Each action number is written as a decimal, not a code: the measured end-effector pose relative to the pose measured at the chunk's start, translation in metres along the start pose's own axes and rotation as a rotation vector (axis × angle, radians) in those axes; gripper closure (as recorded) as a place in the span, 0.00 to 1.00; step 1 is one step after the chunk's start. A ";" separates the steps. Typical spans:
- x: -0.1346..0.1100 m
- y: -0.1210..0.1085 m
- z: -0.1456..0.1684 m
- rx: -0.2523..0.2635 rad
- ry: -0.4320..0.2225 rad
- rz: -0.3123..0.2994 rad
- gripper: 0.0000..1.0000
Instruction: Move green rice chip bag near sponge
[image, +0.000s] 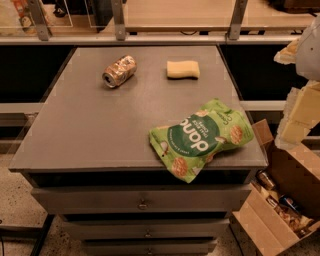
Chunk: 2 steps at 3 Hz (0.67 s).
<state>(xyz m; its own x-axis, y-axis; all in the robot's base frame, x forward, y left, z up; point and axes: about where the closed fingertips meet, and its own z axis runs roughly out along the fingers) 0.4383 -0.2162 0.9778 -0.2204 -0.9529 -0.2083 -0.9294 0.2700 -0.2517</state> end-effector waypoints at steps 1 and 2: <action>0.000 0.000 0.000 0.000 0.000 0.000 0.00; -0.008 -0.005 0.002 0.048 0.008 -0.041 0.00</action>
Offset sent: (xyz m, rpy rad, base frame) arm 0.0210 0.0185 -0.0030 -0.0897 -0.1281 0.0801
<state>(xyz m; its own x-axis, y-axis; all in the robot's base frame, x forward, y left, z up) 0.4451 -0.2098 0.9783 -0.1853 -0.9642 -0.1896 -0.9224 0.2372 -0.3048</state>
